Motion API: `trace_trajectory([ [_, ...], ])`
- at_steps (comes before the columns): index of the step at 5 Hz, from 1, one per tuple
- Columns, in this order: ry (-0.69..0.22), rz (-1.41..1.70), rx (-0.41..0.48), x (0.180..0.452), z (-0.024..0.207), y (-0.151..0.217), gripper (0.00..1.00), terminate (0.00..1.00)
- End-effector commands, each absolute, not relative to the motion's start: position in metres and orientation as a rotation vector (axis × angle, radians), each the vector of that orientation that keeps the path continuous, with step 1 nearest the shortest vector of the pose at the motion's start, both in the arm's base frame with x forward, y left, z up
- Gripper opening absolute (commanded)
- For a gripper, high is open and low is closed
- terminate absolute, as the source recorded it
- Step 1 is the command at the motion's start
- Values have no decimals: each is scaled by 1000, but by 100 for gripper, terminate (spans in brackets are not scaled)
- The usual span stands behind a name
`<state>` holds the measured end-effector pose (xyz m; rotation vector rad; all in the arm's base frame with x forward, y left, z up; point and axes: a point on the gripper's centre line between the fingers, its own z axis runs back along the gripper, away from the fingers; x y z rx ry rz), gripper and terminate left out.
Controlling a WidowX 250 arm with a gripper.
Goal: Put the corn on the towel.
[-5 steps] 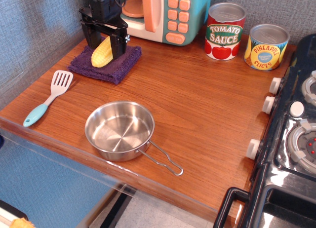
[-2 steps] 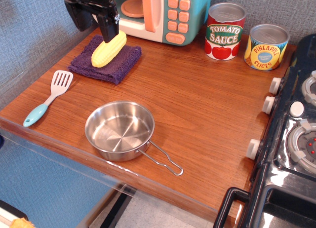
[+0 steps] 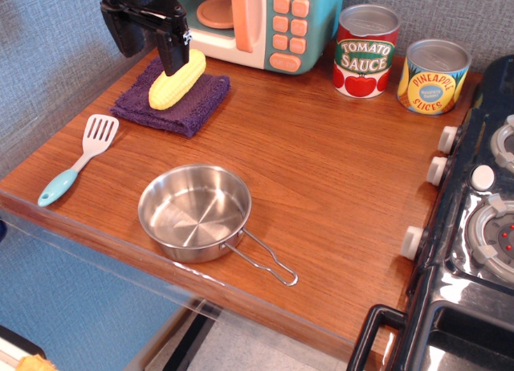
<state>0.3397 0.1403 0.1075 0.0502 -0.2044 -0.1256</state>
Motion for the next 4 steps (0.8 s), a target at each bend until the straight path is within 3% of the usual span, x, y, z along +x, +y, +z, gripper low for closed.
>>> trace_trajectory([
  [1,-242,-136,72,331,127,145,100,0],
  [3,-242,-136,72,331,127,145,100,0],
  [4,-242,-136,72,331,127,145,100,100],
])
